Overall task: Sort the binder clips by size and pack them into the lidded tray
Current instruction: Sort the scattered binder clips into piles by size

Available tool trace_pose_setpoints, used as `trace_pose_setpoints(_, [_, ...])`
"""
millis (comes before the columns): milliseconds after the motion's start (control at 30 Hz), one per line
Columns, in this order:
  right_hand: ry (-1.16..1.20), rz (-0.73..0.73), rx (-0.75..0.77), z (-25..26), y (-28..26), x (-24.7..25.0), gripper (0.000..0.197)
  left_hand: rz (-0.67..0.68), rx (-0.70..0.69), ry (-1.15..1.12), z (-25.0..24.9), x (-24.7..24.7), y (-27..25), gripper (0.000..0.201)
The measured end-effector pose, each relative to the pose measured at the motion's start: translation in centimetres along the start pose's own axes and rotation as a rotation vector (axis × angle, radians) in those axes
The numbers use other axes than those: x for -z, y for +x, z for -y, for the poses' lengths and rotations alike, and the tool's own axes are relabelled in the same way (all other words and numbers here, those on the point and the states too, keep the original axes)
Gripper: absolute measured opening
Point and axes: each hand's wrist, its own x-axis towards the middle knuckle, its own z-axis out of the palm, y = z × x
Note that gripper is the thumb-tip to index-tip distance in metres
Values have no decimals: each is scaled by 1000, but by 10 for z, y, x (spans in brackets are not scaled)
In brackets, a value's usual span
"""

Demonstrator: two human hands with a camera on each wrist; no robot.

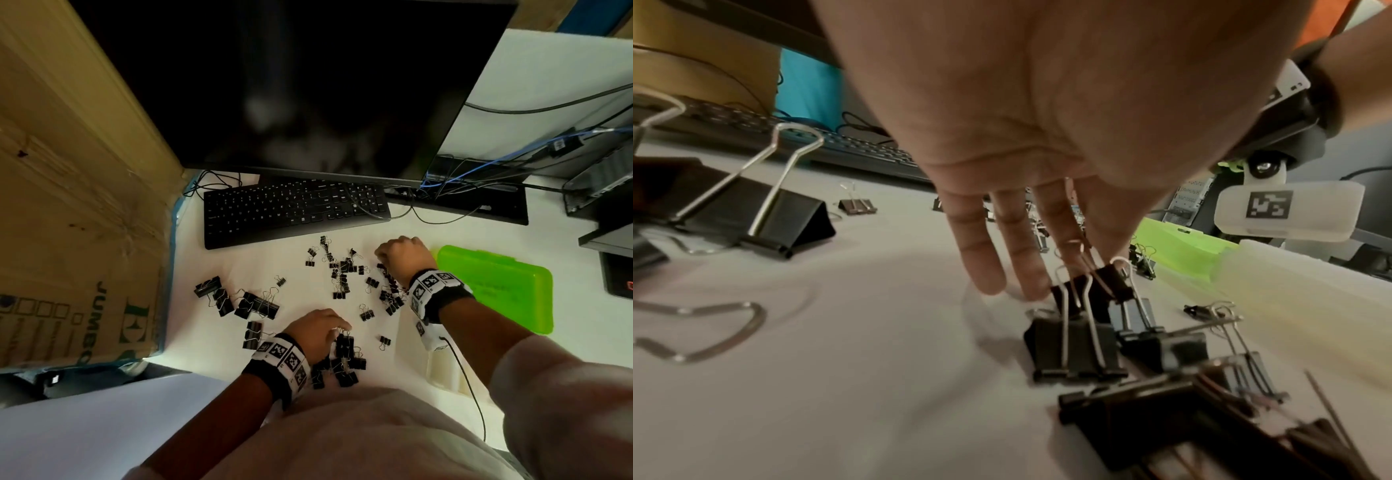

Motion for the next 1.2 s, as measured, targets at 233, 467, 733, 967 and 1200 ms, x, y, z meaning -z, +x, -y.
trace_pose_setpoints(233, [150,43,9,-8,-5,11,35,-3,48,-71,15,1,-5,31])
trace_pose_setpoints(467, [6,76,20,9,-10,-6,35,-139,57,-123,23,4,-10,52])
trace_pose_setpoints(733, [878,-13,-219,0,-18,17,34,-114,84,-159,27,-5,-7,41])
trace_pose_setpoints(967, [873,85,-227,0,-35,15,34,-157,107,-156,18,-3,0,34])
trace_pose_setpoints(1200, [471,315,-31,12,-68,-4,23,-273,279,-101,1,10,27,29])
